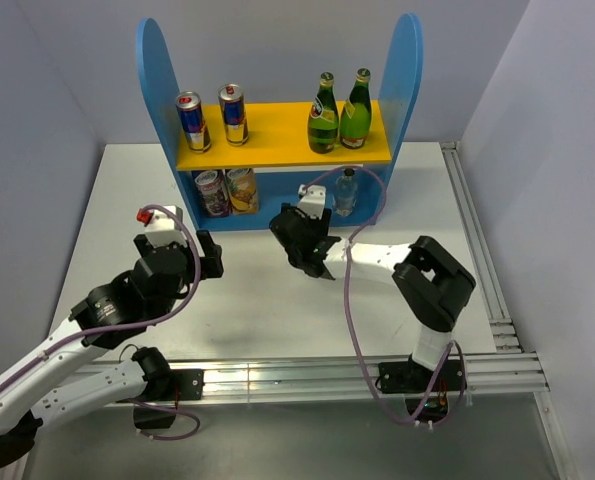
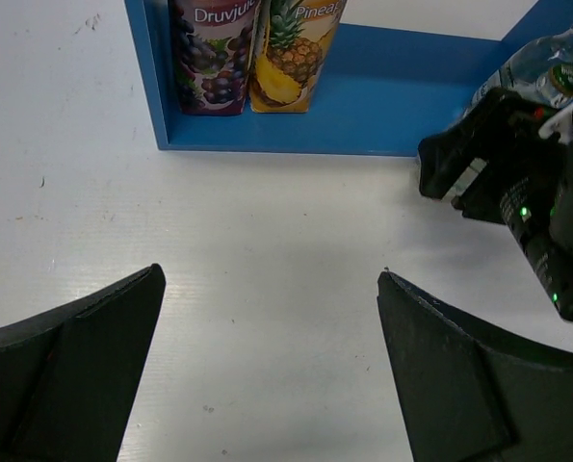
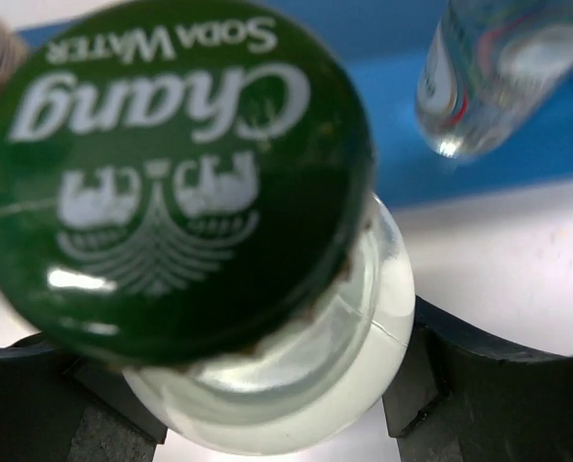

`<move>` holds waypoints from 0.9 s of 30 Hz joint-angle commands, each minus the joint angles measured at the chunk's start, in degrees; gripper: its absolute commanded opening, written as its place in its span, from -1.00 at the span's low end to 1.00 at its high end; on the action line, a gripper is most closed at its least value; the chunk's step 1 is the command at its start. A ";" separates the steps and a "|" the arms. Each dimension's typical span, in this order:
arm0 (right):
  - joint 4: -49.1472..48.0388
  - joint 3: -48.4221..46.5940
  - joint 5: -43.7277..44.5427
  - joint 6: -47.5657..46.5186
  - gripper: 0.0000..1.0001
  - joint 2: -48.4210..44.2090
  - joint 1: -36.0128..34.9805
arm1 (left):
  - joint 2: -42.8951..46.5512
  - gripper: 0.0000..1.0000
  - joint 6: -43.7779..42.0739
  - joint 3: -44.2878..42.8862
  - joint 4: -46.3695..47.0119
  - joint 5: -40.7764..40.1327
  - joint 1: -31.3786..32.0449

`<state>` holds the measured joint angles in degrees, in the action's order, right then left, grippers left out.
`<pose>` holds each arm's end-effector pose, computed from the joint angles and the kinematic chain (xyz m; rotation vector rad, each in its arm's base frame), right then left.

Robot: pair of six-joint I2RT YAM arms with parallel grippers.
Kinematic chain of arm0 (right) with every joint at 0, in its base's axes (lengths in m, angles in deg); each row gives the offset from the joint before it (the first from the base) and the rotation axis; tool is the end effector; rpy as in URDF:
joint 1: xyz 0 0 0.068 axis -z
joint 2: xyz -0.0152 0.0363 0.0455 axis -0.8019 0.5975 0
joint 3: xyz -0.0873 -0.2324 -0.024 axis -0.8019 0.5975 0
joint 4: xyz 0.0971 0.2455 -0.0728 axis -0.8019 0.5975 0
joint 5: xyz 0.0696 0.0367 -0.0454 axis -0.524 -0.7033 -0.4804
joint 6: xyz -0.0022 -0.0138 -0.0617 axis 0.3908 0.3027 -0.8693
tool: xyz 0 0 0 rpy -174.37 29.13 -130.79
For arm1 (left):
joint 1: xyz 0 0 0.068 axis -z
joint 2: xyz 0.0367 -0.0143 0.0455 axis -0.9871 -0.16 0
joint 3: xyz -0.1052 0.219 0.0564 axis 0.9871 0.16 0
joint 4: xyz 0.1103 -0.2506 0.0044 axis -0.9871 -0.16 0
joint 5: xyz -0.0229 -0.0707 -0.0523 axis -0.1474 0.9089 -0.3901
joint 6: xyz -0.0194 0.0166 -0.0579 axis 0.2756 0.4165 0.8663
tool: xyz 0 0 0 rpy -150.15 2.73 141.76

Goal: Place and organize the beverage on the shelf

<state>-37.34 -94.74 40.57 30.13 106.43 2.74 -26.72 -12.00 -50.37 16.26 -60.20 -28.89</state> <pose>0.2730 0.2749 0.1642 0.1552 1.9637 0.0253 0.1339 -0.1198 0.3283 -0.1238 1.9314 -0.2765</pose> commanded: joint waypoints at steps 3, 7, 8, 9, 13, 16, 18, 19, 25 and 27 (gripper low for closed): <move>-8.20 -7.33 3.23 -5.69 -1.00 1.97 4.32 | -0.27 0.99 -0.49 -0.26 0.69 -1.08 0.22; -8.91 -8.92 2.44 -6.14 -1.00 4.60 6.35 | 0.70 0.99 -1.28 0.18 1.56 -0.29 0.22; -8.91 -9.18 2.27 -5.96 -1.00 4.96 6.62 | 0.70 0.99 -1.28 0.18 1.56 -0.29 0.22; -9.18 -9.53 2.00 -5.70 -1.00 5.66 7.23 | 0.70 0.99 -1.19 0.18 1.48 -0.38 0.22; -9.53 -10.33 1.92 -4.82 -1.00 7.07 8.37 | 0.70 0.99 -1.11 0.09 1.30 -0.38 0.22; -10.49 -10.59 2.18 -4.82 -1.00 7.77 8.90 | 1.05 0.99 -1.11 0.18 1.39 -0.12 0.22; -10.76 -11.12 2.44 -4.47 -1.00 8.30 9.34 | 1.22 0.99 -1.19 0.26 1.48 -0.03 0.22; -10.41 -11.47 2.70 -4.29 -1.00 8.47 9.52 | 1.31 0.99 -1.19 0.26 1.48 -0.20 0.22; -10.06 -14.01 3.32 -4.03 -1.00 10.32 9.96 | 1.14 0.99 -1.28 0.35 1.39 -0.03 0.22; -10.41 -14.98 3.67 -4.38 -1.00 11.19 9.96 | 1.14 0.99 -1.19 0.26 1.39 -0.03 0.22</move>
<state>-40.48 -104.91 39.85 25.75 118.04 12.19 -25.96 -12.24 -50.26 16.28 -60.18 -28.85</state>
